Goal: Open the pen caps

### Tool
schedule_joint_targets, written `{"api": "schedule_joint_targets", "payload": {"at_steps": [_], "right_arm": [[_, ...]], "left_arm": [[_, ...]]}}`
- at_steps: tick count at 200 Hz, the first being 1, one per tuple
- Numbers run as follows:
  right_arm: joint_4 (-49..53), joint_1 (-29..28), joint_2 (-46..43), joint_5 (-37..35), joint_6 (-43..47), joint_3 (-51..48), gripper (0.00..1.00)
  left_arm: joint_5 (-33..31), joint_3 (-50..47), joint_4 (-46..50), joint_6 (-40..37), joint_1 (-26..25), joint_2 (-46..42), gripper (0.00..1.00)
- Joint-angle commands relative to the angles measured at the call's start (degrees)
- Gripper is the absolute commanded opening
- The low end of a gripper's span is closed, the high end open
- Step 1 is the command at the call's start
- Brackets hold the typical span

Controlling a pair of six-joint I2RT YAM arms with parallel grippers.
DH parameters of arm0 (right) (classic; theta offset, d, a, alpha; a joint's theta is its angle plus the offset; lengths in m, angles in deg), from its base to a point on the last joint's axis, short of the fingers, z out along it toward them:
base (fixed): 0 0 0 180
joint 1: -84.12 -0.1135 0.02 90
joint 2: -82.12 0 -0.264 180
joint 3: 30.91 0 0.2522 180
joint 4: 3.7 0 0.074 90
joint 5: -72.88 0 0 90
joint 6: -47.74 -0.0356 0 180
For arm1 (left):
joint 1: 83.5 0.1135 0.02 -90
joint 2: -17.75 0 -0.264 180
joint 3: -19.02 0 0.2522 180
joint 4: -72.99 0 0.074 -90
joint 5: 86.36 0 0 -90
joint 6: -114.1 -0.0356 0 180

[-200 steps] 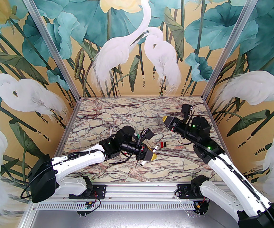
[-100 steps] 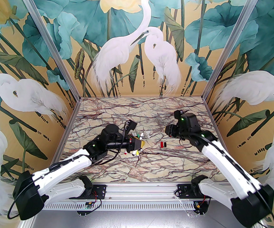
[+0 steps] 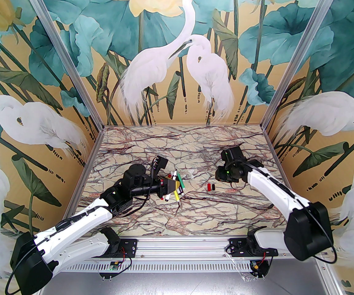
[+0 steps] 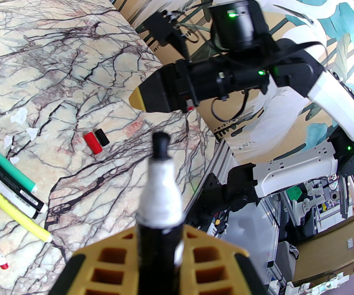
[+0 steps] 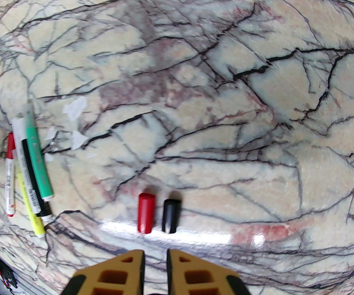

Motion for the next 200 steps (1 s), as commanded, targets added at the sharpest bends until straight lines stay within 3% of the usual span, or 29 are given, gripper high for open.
{"api": "schedule_joint_targets", "payload": {"at_steps": [1, 97, 200], "right_arm": [[-2.5, 0.6, 2.5, 0.3, 2.2, 0.3, 0.18], [-4.9, 0.6, 13.0, -0.7, 1.3, -0.4, 0.20], [-4.8, 0.7, 14.2, -1.9, 0.0, -3.2, 0.22]], "left_arm": [[0.8, -0.4, -2.4, 1.1, 0.5, 1.5, 0.07], [1.8, 0.5, -3.2, 0.8, 0.5, 4.8, 0.07], [1.8, 2.0, -3.1, 0.5, 0.5, 8.0, 0.07]]}}
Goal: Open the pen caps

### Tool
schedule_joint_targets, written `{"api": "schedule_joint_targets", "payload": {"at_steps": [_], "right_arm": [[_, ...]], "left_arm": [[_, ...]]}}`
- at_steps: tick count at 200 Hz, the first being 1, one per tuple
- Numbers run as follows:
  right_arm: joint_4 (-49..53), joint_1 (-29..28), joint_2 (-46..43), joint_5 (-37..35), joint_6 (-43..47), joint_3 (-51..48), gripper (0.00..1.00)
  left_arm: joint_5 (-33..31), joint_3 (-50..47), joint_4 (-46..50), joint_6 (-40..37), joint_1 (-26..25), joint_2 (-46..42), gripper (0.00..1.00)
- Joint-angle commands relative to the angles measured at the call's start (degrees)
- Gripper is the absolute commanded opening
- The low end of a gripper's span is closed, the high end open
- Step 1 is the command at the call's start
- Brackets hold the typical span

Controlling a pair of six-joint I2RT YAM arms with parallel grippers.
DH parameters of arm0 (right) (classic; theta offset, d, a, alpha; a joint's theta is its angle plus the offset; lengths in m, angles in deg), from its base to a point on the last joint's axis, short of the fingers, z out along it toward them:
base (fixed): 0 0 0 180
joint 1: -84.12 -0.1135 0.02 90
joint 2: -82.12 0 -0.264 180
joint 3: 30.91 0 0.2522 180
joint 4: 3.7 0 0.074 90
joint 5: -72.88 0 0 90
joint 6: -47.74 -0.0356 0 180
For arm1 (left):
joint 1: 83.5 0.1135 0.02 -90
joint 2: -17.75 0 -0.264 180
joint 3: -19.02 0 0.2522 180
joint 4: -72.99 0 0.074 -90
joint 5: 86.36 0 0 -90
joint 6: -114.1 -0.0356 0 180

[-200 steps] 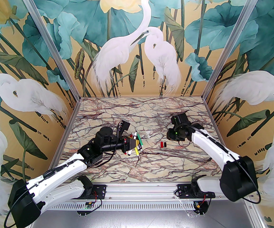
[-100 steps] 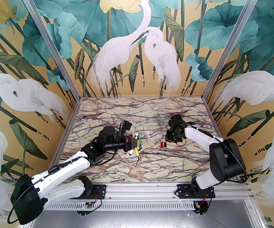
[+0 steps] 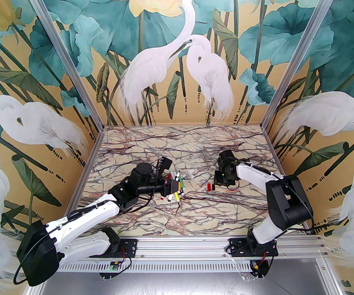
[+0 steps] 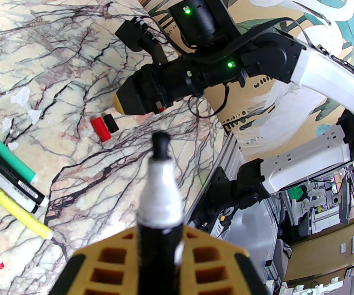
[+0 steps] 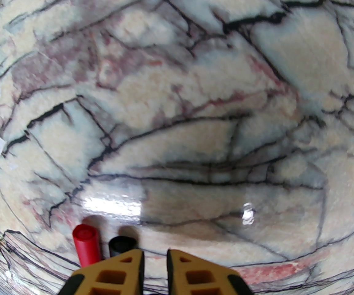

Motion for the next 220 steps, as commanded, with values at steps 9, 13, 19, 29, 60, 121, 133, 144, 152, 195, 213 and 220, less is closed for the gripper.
{"api": "schedule_joint_targets", "payload": {"at_steps": [9, 13, 19, 29, 60, 121, 133, 144, 152, 195, 213, 220], "right_arm": [[-0.7, 0.1, 0.3, -0.4, -1.3, -1.6, 0.22], [-0.8, 0.2, 0.3, -0.2, -1.3, -1.8, 0.22], [-0.9, 0.1, 0.5, -0.1, -1.3, -1.8, 0.22], [-1.4, 0.2, 0.6, 0.1, -1.3, -1.9, 0.22], [-2.2, 0.1, 1.6, 0.6, -1.5, -1.2, 0.22], [-2.6, 0.2, 3.3, 1.0, -1.6, -0.5, 0.28], [-2.7, 0.2, 3.3, 1.1, -1.8, -0.6, 0.28], [-2.7, 0.2, 3.2, 1.1, -1.8, -0.8, 0.29], [-2.6, 0.1, 2.9, 1.0, -1.9, -0.8, 0.29], [-1.5, 0.1, 0.6, 1.1, -2.1, -0.7, 0.29], [-0.9, 0.0, -1.3, 1.1, -2.4, -0.7, 0.30], [-0.7, 0.0, -2.2, 1.0, -2.5, -0.7, 0.30]], "left_arm": [[1.4, 2.1, -1.6, 0.1, 0.5, 1.3, 0.07], [1.4, 2.2, -1.6, 0.1, 0.4, 1.4, 0.07], [1.5, 2.3, -1.6, 0.1, 0.5, 1.6, 0.07], [1.6, 2.5, -1.6, 0.1, 0.5, 1.7, 0.07], [1.8, 2.5, -1.7, 0.2, 0.5, 2.0, 0.07], [1.6, 1.3, -1.5, 0.4, 0.5, 1.2, 0.07], [1.6, 1.3, -1.7, 0.5, 0.4, 1.3, 0.07], [1.8, 1.3, -1.9, 0.6, 0.5, 1.4, 0.07], [2.0, 1.3, -2.0, 0.6, 0.5, 1.6, 0.07], [1.6, 1.0, -2.0, 0.9, 0.5, 1.6, 0.07], [0.7, 1.1, -1.3, 1.0, 0.4, 1.5, 0.07], [0.4, 1.1, -0.9, 1.0, 0.5, 1.5, 0.07]]}}
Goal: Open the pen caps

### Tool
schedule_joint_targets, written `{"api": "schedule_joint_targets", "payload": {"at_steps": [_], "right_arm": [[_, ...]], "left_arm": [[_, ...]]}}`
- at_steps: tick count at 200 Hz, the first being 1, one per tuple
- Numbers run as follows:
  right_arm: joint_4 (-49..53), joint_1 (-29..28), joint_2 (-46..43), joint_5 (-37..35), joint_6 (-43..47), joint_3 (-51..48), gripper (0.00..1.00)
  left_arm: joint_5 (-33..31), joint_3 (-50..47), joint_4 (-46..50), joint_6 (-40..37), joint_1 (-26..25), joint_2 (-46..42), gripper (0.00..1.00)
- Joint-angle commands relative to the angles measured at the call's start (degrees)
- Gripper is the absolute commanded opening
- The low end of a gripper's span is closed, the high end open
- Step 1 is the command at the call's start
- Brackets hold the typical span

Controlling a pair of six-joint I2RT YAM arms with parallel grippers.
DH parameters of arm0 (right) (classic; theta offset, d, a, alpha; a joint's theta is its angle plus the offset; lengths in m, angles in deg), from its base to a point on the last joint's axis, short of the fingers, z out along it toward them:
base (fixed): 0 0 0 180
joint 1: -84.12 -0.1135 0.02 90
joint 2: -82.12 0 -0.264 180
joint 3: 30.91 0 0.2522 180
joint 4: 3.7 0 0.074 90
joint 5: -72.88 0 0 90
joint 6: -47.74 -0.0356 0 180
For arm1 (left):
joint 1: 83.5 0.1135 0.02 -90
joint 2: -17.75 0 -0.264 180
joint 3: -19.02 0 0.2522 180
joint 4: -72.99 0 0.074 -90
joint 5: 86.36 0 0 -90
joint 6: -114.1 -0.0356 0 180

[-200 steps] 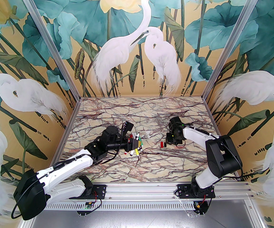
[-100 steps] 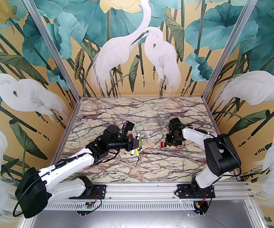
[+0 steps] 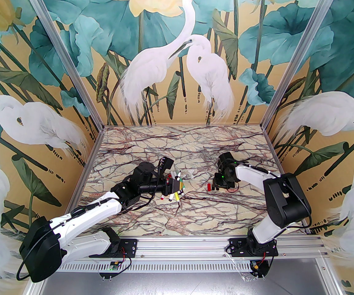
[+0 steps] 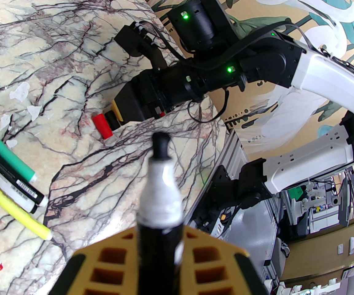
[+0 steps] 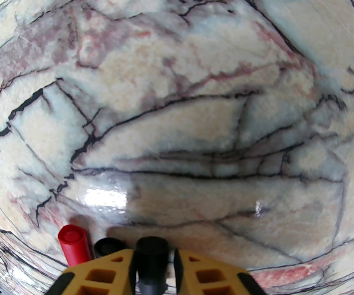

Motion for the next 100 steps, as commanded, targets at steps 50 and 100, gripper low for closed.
{"api": "schedule_joint_targets", "payload": {"at_steps": [50, 100], "right_arm": [[2.4, -0.8, -9.5, 0.4, -2.7, 0.0, 0.32], [1.9, -2.6, -20.0, 1.0, -5.0, -2.1, 0.42]], "left_arm": [[-2.2, 1.1, 2.1, 0.5, 0.5, -0.4, 0.07], [-5.1, 2.0, 4.5, 0.8, 0.4, -0.2, 0.07]]}}
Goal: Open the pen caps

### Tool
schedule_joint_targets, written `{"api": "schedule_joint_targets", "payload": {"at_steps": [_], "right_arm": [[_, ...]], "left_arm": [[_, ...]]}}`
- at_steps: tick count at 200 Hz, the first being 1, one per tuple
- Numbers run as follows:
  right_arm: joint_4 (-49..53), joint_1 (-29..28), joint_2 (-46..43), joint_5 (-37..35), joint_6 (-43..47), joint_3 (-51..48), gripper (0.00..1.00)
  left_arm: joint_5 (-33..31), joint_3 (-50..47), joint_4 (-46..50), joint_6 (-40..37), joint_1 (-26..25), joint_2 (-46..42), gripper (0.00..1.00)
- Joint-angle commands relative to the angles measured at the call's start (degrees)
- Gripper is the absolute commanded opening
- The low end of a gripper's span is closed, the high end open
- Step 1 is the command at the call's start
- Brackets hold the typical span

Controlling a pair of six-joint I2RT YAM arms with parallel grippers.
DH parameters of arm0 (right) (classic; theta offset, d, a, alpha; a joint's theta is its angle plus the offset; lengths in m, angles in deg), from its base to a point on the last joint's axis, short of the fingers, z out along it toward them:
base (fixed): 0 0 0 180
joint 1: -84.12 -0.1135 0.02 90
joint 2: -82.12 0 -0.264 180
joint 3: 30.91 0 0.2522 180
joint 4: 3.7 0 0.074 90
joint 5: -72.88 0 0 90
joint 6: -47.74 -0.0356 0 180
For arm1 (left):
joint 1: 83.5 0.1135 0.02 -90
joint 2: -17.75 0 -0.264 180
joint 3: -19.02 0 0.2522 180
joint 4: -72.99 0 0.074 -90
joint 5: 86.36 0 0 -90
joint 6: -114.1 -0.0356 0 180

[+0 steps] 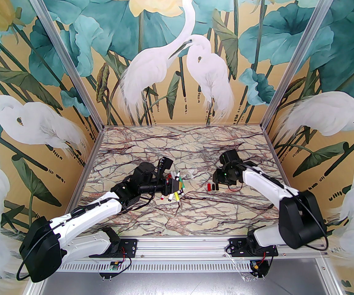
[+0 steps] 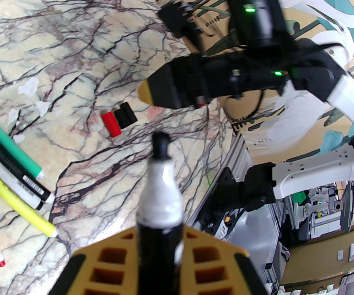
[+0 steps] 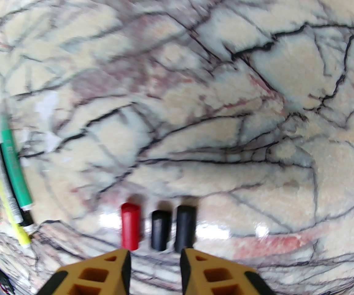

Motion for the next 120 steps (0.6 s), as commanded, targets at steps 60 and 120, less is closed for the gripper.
{"api": "schedule_joint_targets", "payload": {"at_steps": [60, 120], "right_arm": [[-0.9, -1.3, -22.4, 4.7, -3.9, -4.8, 0.75], [-4.0, -1.7, -34.1, 14.1, -6.3, -9.0, 0.99]], "left_arm": [[-6.0, 3.5, 5.8, -0.1, 0.5, 0.0, 0.07], [-14.1, 7.0, 14.2, -0.9, 0.9, 2.8, 0.07]]}}
